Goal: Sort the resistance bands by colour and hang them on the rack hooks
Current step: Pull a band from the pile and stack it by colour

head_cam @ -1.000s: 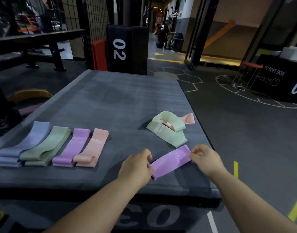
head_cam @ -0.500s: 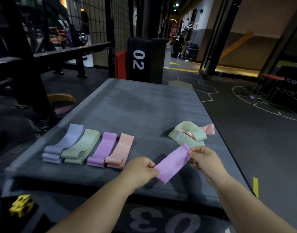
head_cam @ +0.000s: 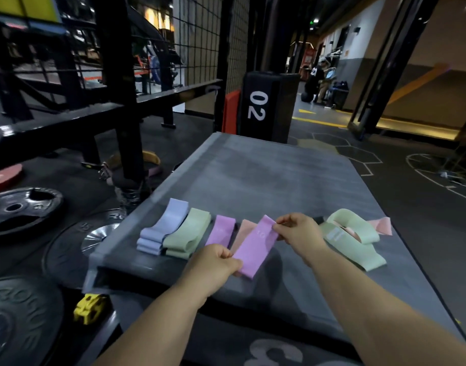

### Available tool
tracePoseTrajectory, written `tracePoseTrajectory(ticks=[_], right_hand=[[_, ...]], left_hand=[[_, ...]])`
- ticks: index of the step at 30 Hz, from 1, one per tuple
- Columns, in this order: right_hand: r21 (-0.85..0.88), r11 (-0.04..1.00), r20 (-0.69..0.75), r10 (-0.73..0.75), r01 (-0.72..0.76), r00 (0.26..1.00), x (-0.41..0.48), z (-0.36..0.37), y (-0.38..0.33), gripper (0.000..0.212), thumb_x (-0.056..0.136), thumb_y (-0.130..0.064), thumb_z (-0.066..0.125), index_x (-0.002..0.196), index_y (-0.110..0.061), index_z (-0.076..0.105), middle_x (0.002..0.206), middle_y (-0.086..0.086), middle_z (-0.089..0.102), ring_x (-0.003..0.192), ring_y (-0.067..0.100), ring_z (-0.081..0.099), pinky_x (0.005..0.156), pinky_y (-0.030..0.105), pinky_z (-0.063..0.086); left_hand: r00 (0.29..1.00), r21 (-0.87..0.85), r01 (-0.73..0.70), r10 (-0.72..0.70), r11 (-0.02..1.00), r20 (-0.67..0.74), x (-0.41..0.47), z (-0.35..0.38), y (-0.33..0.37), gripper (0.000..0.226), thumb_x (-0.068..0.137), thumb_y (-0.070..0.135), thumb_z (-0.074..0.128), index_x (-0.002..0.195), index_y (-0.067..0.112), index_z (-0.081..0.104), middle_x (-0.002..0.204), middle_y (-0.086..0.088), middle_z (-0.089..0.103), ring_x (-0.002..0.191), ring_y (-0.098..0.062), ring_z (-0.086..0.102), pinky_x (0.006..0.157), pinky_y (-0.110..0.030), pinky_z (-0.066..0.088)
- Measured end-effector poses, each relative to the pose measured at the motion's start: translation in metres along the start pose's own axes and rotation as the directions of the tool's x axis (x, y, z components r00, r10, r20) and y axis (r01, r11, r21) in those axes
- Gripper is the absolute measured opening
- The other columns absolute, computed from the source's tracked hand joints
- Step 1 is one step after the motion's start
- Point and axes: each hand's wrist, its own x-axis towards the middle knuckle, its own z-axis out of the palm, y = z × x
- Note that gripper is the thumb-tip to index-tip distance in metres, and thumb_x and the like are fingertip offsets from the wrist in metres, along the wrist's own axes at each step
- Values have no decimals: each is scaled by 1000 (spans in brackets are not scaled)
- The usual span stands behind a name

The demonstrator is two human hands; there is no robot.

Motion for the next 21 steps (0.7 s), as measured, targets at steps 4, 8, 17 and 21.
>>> tracePoseTrajectory(ticks=[4, 8, 17, 21], right_hand=[[-112, 992, 17, -58, 60, 998, 15, 28, -23, 15, 81, -11, 71, 74, -22, 64, 77, 2, 70, 75, 18, 68, 76, 26, 52], [-169, 981, 69, -88, 99, 994, 32, 55, -40, 19, 83, -12, 70, 72, -24, 61, 76, 0, 68, 74, 19, 67, 73, 26, 52], [-400, 895, 151, -148, 197, 977, 51, 94, -48, 11, 82, -20, 64, 79, -30, 61, 86, -7, 69, 86, 15, 61, 75, 23, 47], [-443, 871, 172, -148, 211, 974, 55, 101, -40, 12, 84, -17, 60, 88, -27, 67, 95, -4, 71, 95, 19, 62, 80, 26, 49]], left_hand=[[998, 34, 7, -5, 999, -57, 8, -16, -6, 20, 76, 30, 65, 78, 9, 68, 72, -2, 68, 71, -21, 61, 64, -28, 42], [988, 89, 49, -35, 995, -150, 17, -28, -12, 16, 79, 30, 63, 68, 18, 58, 61, 8, 59, 63, -11, 54, 54, -24, 35], [976, 174, 110, -73, 979, -205, 26, -27, -23, 21, 81, 34, 61, 81, 24, 42, 84, 4, 61, 78, -20, 56, 66, -27, 40], [975, 218, 98, -50, 971, -217, 27, -23, -26, 20, 84, 31, 57, 86, 21, 40, 83, 1, 54, 80, -26, 56, 67, -29, 42]])
